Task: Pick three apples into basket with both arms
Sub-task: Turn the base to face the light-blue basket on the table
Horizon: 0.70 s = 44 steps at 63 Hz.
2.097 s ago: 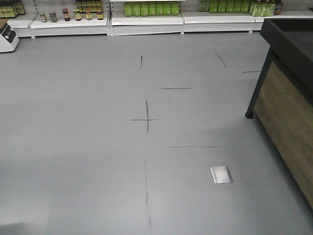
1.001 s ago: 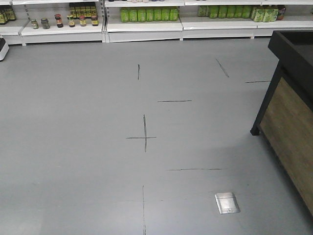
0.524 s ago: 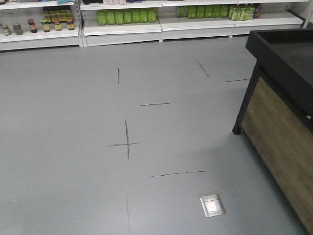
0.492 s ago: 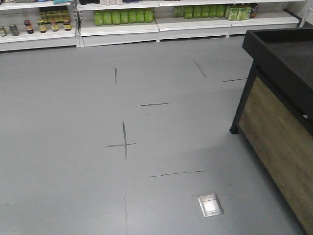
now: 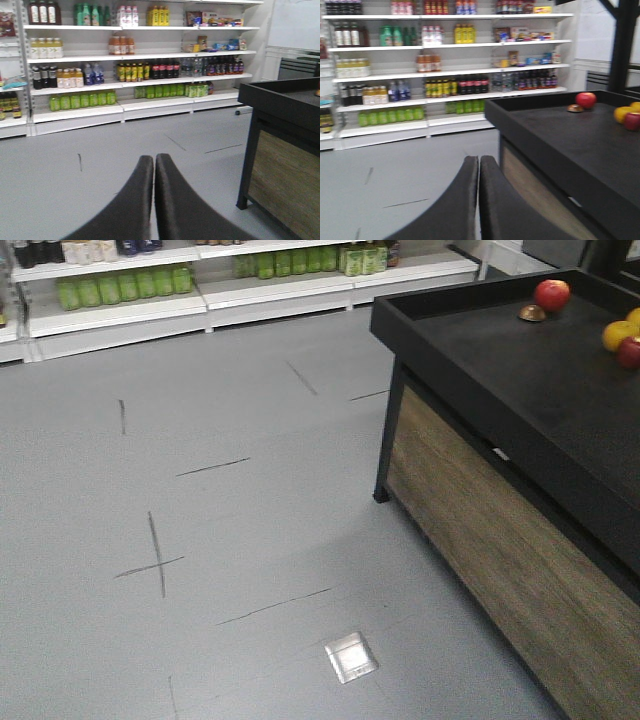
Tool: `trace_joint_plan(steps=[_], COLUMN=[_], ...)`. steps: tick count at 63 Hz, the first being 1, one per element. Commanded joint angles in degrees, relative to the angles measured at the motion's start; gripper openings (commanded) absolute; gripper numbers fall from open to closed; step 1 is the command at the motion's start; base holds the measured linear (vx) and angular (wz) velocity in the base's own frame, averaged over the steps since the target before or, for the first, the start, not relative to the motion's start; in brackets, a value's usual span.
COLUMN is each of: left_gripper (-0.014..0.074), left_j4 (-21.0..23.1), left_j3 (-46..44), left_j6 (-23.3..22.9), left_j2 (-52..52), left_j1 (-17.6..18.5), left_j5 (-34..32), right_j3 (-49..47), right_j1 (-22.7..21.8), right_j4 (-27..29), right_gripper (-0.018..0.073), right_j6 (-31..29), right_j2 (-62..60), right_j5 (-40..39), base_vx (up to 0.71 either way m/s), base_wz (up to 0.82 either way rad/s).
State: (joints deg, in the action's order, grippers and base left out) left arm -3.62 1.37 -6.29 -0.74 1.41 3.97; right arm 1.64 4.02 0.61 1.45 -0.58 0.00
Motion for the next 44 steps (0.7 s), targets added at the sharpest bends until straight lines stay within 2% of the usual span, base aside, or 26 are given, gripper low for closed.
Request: trace_joint_plan(steps=[1,44], left_gripper=[-0.0006,-0.0006], left_j4=[0.17,0.17], left_j3=[1.35,1.35], left_j6=[-0.38,-0.38], left_j2=[-0.84,-0.84], left_j1=[-0.04,-0.04], left_j5=[-4.31,-4.31], right_j3=[0.83,0.83], right_j1=[0.03,0.03], right_j4=[-0.17,-0.17], right_gripper=[-0.0009,-0.0009], right_j6=[-0.43,-0.43], right_j2=[-0.44,-0.44], right_j5=[-4.18,-4.18], base_vx=[0.10,0.12], base_wz=[-0.55,-0.54])
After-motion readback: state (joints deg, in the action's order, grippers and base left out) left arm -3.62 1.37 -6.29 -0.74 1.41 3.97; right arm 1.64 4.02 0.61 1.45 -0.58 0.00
